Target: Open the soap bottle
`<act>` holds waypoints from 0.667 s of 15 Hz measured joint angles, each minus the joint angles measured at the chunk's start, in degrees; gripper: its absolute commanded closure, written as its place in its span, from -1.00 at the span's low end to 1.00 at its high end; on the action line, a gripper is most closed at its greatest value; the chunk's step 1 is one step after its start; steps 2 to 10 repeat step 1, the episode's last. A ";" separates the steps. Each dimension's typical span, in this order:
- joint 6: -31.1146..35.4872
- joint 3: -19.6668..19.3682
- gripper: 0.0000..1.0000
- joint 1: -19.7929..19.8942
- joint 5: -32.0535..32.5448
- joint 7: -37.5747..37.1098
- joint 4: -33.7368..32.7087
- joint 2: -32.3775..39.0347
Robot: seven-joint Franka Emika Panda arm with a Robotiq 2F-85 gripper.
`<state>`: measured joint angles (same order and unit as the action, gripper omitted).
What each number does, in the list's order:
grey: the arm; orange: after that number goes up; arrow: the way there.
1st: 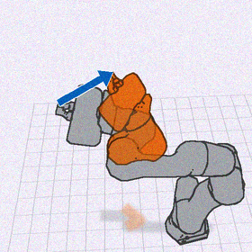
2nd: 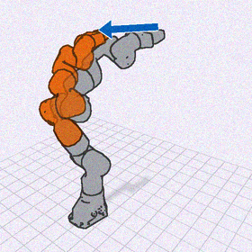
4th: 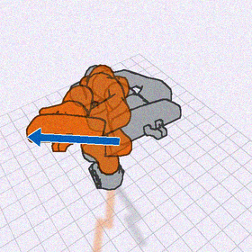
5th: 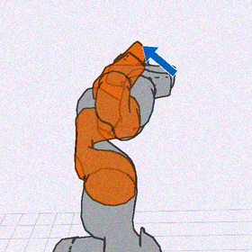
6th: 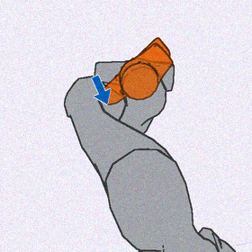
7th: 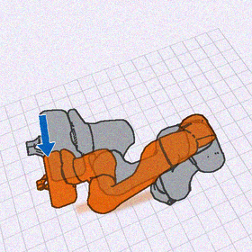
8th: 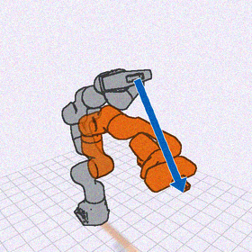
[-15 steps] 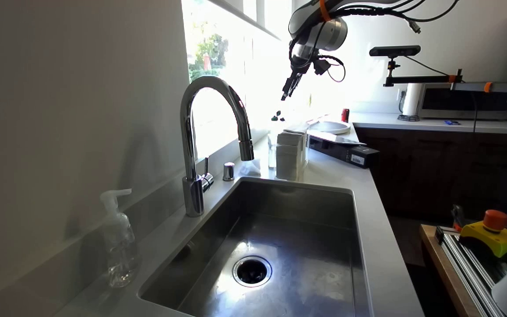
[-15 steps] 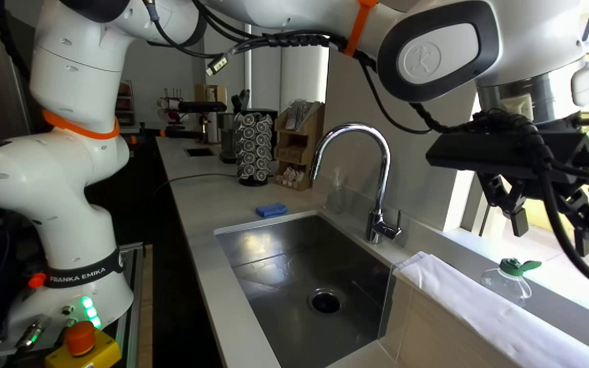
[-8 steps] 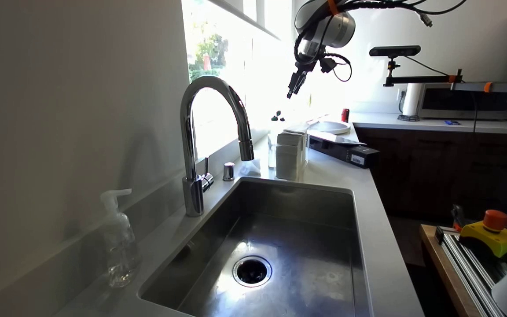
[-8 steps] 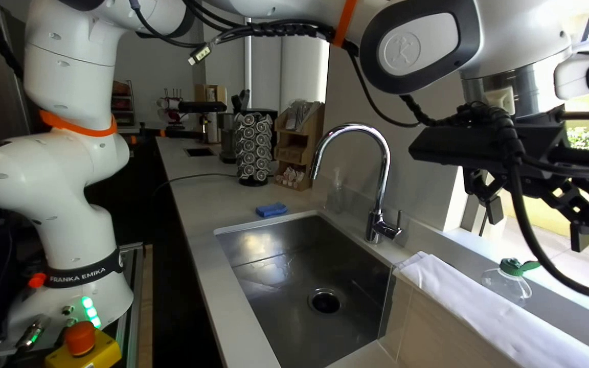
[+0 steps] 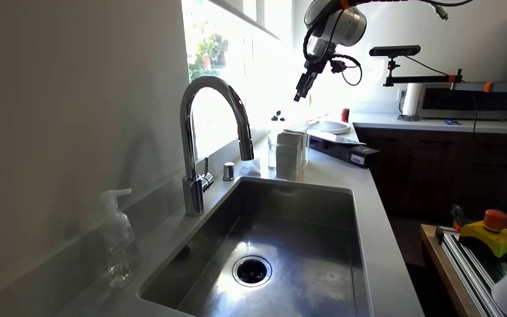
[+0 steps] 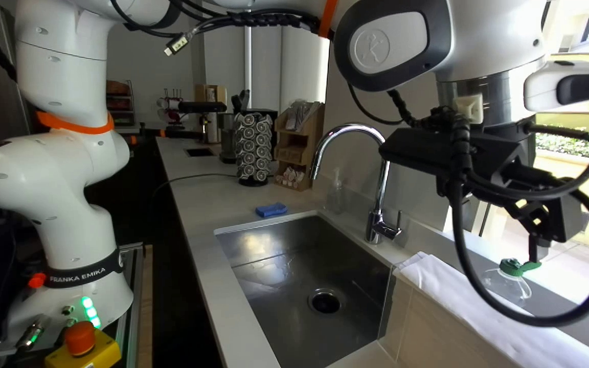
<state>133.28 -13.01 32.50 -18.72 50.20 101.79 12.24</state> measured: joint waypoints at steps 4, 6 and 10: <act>-0.10 -0.18 -1.00 0.00 -0.33 0.45 0.72 -0.31; -0.10 -0.18 -1.00 0.00 -0.33 0.45 0.72 -0.31; -0.10 -0.18 -1.00 0.00 -0.33 0.45 0.72 -0.31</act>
